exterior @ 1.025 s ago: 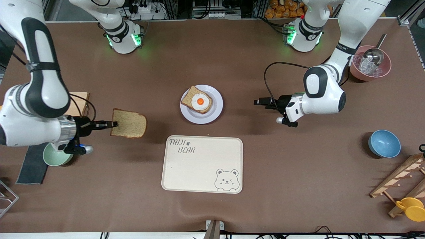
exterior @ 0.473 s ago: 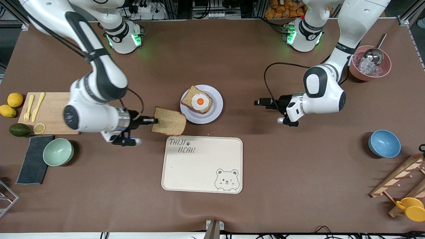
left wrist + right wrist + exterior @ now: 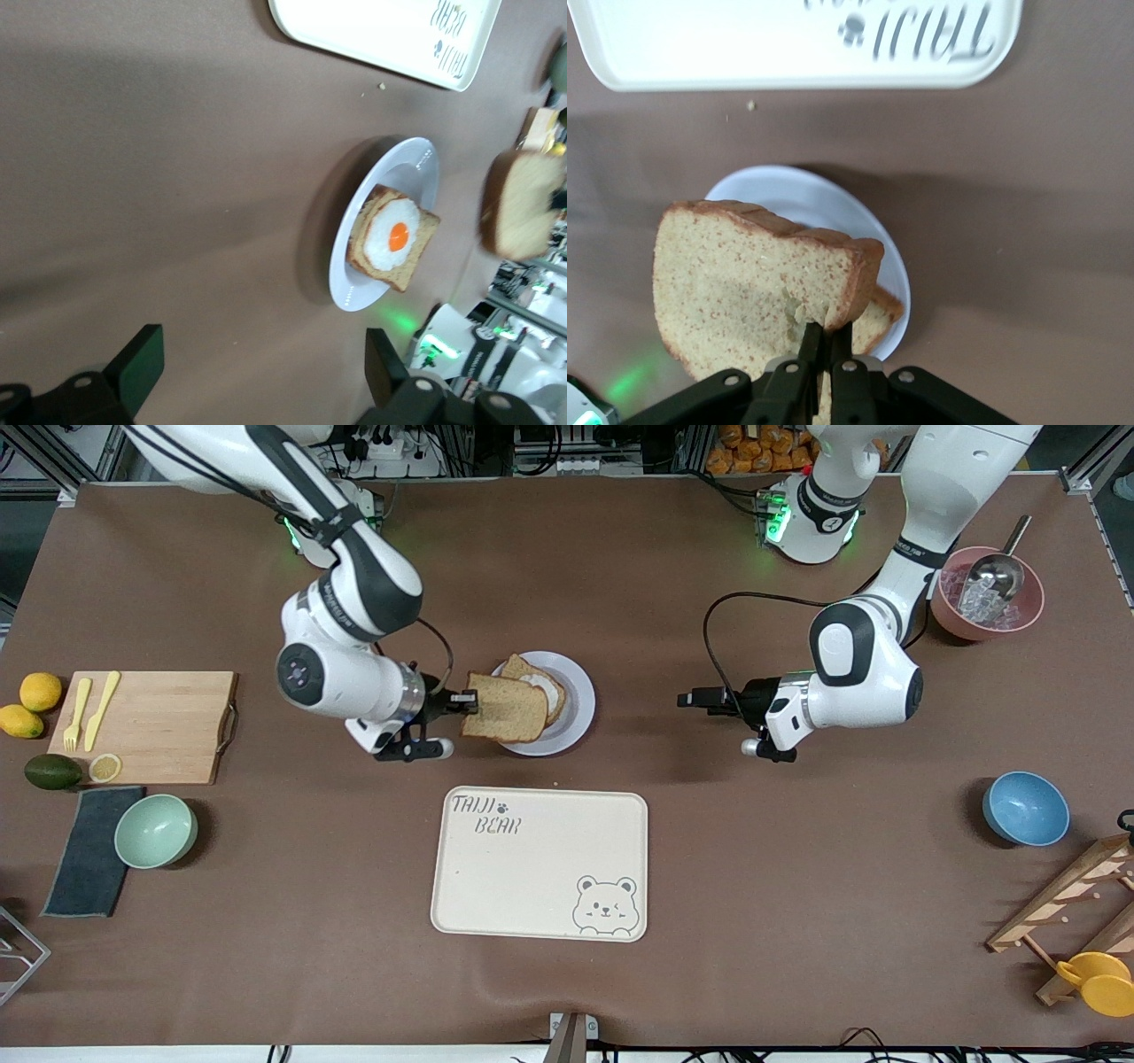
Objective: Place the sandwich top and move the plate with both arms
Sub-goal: 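Carry the bread slice over the egg plate with the right gripper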
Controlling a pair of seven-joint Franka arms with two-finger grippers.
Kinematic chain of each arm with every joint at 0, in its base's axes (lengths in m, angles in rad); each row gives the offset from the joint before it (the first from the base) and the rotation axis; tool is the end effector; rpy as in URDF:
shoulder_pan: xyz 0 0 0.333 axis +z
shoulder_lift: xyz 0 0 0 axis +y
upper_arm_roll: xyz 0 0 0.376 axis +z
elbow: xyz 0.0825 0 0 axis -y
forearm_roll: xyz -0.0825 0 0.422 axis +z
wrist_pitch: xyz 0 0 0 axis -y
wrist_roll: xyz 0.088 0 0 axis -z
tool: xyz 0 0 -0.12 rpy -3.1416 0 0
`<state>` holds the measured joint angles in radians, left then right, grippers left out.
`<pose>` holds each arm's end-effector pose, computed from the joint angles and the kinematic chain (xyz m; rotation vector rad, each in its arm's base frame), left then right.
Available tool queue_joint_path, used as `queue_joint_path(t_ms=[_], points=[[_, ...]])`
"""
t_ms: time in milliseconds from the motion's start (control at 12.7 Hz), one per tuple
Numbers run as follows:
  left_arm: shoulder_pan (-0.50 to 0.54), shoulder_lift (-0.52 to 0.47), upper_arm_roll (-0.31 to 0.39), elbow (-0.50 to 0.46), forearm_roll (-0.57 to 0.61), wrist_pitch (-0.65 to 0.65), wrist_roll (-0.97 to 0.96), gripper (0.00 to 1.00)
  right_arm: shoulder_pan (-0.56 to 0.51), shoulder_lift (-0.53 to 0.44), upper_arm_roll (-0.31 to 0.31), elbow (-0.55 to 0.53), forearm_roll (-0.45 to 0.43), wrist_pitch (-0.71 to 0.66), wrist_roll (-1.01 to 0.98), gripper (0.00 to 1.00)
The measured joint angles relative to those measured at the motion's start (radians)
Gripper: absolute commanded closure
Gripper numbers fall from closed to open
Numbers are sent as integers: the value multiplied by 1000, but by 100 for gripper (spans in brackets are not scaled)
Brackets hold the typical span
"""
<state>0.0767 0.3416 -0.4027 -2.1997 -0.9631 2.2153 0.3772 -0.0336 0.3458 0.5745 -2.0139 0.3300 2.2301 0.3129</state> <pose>0.5323 -0.2169 0.2466 2.3198 0.0439 -0.3571 0.5463 0.3254 0.3244 -2.7569 0.0113 0.3695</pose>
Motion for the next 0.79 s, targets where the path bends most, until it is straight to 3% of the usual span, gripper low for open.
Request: queue_joint_path(t_ms=[237,473,552,631,789], points=[[1,17,0,-10,-54,13,64,0,8,-14,50,-133,0,158,12,100],[-51,46,-2,-13,-192,91,108,0,36,-15,74,-200,0,242,67,100],[-98,55,-5,-13,-251,143,109,0,46,-15,77,-203,0,246,87,79],[-145,61,-7,-13,-303,189,109,0,49,-16,77,-203,0,247,111,48],[-216,66,-9,-17,-371,251,109,0,48,-16,75,-203,0,247,162,40]])
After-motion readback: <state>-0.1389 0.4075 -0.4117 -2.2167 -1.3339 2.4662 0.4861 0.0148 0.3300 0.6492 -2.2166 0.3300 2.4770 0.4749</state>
